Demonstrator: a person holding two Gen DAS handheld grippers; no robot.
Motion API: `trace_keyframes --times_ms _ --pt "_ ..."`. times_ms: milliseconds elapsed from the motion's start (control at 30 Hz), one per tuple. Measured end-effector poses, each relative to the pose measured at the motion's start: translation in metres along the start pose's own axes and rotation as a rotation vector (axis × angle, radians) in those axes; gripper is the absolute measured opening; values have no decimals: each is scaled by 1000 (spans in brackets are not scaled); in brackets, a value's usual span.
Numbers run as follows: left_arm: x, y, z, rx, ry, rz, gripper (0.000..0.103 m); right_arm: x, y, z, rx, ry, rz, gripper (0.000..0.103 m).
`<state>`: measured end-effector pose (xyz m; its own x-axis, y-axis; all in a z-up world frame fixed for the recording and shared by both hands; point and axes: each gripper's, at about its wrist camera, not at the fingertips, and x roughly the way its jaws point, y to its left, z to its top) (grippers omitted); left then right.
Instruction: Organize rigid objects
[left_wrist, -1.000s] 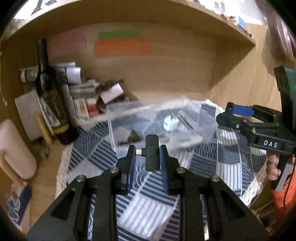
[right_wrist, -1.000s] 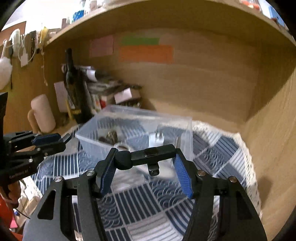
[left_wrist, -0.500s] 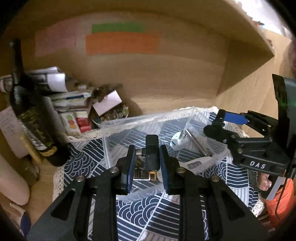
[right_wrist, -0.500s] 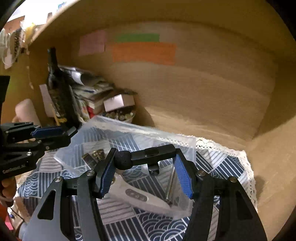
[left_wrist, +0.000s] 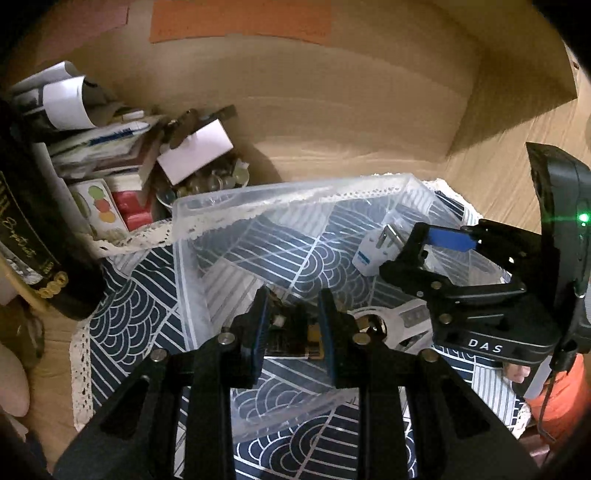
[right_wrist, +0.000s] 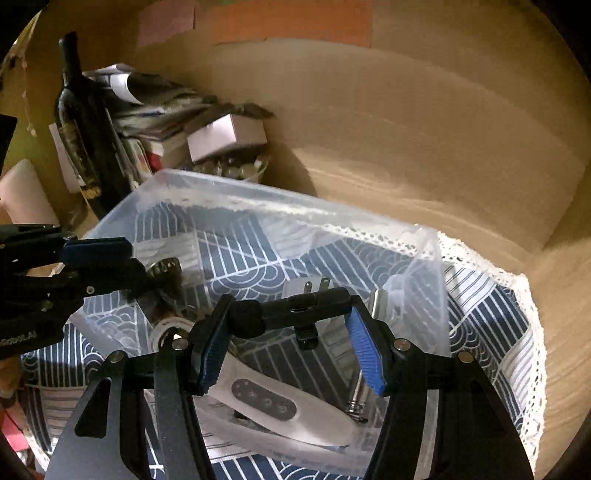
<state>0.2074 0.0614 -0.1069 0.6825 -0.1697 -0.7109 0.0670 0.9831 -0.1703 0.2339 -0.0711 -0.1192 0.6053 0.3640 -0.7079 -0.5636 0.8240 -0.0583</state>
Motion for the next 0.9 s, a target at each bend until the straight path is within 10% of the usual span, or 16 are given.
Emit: trace_keyframes --times_ms 400,900 --pt "-27 -6 -3 7 -53 21 38 -28 4 2 -3 -56 -22 70" --pt "-146 -36 -29 28 -347 46 82 -160 21 -26 32 -344 -49 90"
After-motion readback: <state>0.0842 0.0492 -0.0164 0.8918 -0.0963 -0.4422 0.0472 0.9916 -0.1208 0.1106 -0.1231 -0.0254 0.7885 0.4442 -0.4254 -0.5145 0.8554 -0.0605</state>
